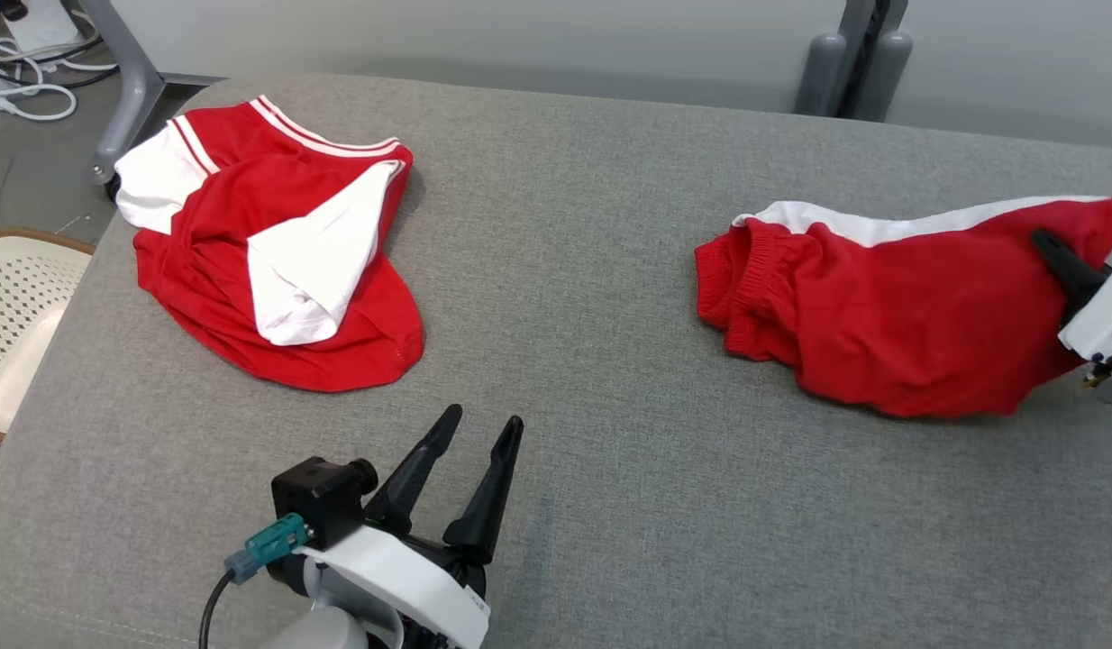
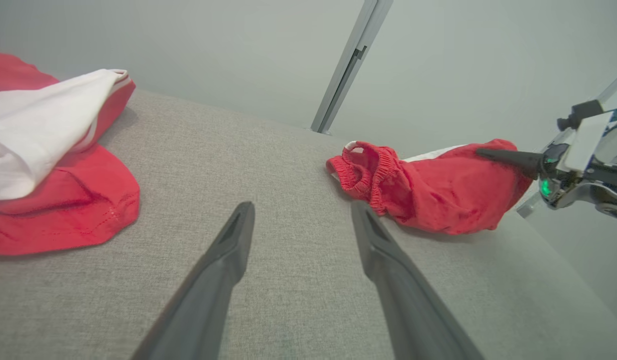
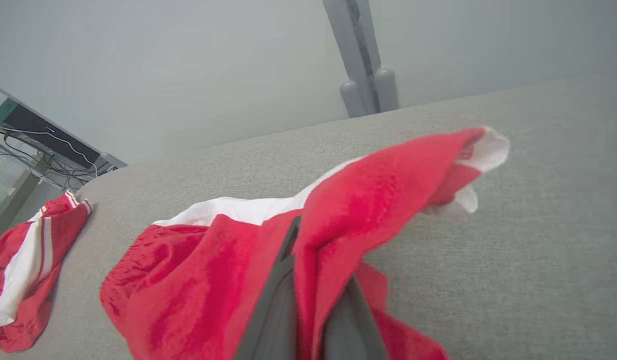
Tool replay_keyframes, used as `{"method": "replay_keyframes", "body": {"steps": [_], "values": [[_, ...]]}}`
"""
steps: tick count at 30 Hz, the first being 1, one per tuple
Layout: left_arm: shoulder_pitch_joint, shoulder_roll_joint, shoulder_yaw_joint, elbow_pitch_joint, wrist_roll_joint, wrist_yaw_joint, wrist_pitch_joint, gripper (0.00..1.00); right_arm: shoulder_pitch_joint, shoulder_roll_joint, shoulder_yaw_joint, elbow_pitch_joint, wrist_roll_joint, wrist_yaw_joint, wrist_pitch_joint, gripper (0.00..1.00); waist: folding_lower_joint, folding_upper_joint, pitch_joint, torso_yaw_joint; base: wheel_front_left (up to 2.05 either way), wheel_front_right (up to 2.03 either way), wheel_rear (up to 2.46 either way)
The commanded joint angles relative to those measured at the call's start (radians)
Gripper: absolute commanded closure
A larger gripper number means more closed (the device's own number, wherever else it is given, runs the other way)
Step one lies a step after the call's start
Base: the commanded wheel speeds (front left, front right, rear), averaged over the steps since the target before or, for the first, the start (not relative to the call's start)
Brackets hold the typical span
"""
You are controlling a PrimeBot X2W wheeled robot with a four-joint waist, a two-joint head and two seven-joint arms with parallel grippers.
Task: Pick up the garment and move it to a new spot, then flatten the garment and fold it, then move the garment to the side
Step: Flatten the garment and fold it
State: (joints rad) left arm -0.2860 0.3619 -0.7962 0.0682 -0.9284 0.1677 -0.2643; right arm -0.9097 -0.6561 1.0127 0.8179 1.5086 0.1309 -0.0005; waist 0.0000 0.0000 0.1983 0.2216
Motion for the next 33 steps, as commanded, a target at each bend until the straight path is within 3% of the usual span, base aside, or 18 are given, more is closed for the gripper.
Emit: {"method": "replay_keyframes", "body": {"steps": [1,16,20,21,22,29,33], "values": [[0.018,-0.001,-0.002,0.007,-0.006,-0.008,-0.001,0.0,-0.008,0.008,0.008,-0.008,-0.008,0.0,0.003,1.0,0.0,0.0,-0.009,0.011,0.0,0.0,0.0],[0.039,-0.091,0.002,0.084,-0.015,-0.063,-0.001,0.0,-0.099,0.144,0.068,0.083,-0.019,0.0,0.134,1.0,0.0,0.0,-0.026,0.14,0.0,0.0,0.0],[0.044,-0.108,0.013,0.099,-0.005,-0.075,-0.001,0.0,-0.107,0.193,0.079,0.135,-0.015,0.0,0.156,0.81,0.0,0.0,-0.024,0.157,0.0,0.0,0.0],[0.047,-0.109,0.018,0.102,-0.003,-0.076,-0.001,0.0,-0.108,0.205,0.084,0.149,-0.016,0.0,0.165,0.65,0.0,0.0,-0.024,0.159,0.0,0.0,0.0],[0.049,-0.11,0.021,0.104,-0.001,-0.078,-0.001,0.0,-0.113,0.214,0.085,0.156,-0.019,0.0,0.168,0.0,0.0,0.0,-0.023,0.16,0.0,0.0,0.0],[0.054,-0.112,0.036,0.114,0.01,-0.079,-0.001,0.0,-0.122,0.24,0.081,0.106,-0.017,0.0,0.142,0.0,0.0,0.0,-0.025,0.143,0.0,0.0,0.0],[0.055,-0.112,0.046,0.11,0.016,-0.08,-0.001,0.0,-0.114,0.204,0.065,0.004,-0.009,0.0,0.096,0.0,0.0,0.0,-0.03,0.111,0.0,0.0,0.0]]}}
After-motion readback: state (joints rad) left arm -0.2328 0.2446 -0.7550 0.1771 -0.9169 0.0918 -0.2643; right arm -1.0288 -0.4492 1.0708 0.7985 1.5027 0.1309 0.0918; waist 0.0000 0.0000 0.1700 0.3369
